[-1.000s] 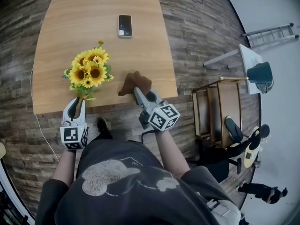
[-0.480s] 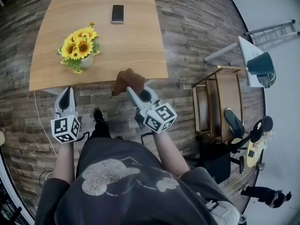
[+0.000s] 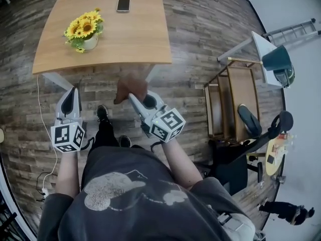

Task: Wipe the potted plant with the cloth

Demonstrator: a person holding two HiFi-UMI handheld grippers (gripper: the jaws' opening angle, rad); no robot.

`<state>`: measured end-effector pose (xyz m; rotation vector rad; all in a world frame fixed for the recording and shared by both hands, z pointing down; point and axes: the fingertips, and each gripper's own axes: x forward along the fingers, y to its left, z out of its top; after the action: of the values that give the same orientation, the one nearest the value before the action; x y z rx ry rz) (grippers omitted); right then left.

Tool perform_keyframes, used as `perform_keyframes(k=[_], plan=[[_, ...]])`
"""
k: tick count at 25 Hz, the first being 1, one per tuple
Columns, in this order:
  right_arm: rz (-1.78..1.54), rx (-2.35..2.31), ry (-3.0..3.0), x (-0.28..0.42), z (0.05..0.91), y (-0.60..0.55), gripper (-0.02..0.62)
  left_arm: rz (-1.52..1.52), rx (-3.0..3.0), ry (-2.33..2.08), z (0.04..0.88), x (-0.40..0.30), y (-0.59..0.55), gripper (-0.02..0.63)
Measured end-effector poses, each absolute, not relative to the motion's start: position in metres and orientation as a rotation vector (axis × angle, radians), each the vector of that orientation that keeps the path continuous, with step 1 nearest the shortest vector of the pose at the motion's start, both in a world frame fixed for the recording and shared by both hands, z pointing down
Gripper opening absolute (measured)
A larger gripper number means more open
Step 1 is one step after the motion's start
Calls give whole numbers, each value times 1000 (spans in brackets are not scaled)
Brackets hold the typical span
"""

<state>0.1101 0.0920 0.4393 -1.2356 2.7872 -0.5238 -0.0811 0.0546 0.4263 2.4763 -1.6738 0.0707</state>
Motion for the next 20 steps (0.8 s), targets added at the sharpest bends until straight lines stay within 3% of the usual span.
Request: perform_keyframes(k=[20], plan=[[-531, -1224, 2860, 78, 442, 166, 54, 51, 2459, -1622, 421, -90, 136, 18]])
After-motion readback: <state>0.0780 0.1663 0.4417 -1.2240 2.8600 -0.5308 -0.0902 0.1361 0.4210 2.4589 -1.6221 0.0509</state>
